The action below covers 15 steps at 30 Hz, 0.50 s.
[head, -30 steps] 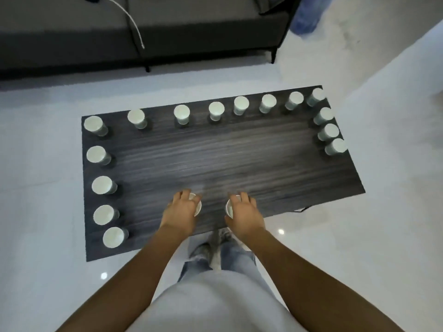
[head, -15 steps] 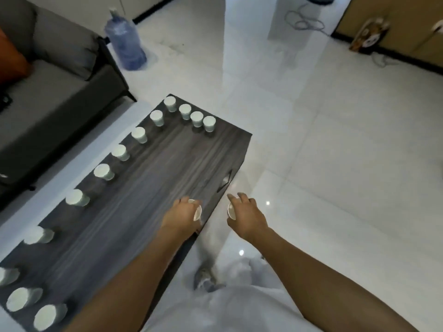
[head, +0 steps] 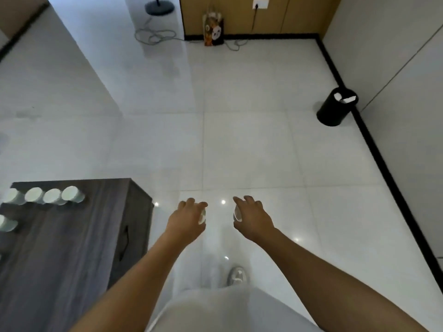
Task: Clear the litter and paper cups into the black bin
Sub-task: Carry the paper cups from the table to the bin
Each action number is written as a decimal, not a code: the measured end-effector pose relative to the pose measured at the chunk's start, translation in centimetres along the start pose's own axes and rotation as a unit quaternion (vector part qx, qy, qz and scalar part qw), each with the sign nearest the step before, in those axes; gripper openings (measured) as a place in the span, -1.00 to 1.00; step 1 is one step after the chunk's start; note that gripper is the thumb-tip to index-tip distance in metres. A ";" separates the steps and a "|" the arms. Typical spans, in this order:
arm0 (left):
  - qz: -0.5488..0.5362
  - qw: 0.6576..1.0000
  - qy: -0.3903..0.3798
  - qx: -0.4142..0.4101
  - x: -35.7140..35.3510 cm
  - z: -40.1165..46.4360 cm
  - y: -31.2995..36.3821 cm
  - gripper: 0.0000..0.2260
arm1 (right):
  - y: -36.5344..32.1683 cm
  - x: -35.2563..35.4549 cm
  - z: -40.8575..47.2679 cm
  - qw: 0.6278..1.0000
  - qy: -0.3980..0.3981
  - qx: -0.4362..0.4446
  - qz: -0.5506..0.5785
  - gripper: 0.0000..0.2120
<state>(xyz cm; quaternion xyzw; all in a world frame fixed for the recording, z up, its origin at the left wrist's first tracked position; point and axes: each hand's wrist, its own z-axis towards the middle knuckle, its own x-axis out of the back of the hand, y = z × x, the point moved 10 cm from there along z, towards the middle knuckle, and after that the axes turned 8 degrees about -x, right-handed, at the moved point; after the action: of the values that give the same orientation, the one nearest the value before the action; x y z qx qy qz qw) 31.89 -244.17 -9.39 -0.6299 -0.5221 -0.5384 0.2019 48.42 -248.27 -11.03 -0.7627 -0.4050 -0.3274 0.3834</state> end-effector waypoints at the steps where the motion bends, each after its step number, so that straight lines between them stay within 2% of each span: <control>1: 0.007 1.000 -0.001 -0.018 0.2 1.8 2.2 -0.58 | 2.0 1.3 0.8 1.000 0.006 -0.014 0.007 -0.36; 9: 0.057 0.985 -0.057 -0.153 0.6 15.3 16.1 -0.56 | 15.8 9.2 6.1 0.987 0.050 -0.131 0.074 -0.34; 15: 0.085 0.968 -0.091 -0.219 1.8 27.5 24.4 -0.54 | 23.4 15.9 12.6 0.972 0.076 -0.193 0.107 -0.33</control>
<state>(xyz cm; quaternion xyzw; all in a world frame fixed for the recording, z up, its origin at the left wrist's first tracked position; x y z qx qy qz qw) 65.89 -229.97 -9.57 -0.7472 -0.3521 -0.5609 0.0551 78.43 -240.60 -11.85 -0.8343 -0.2195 -0.4135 0.2912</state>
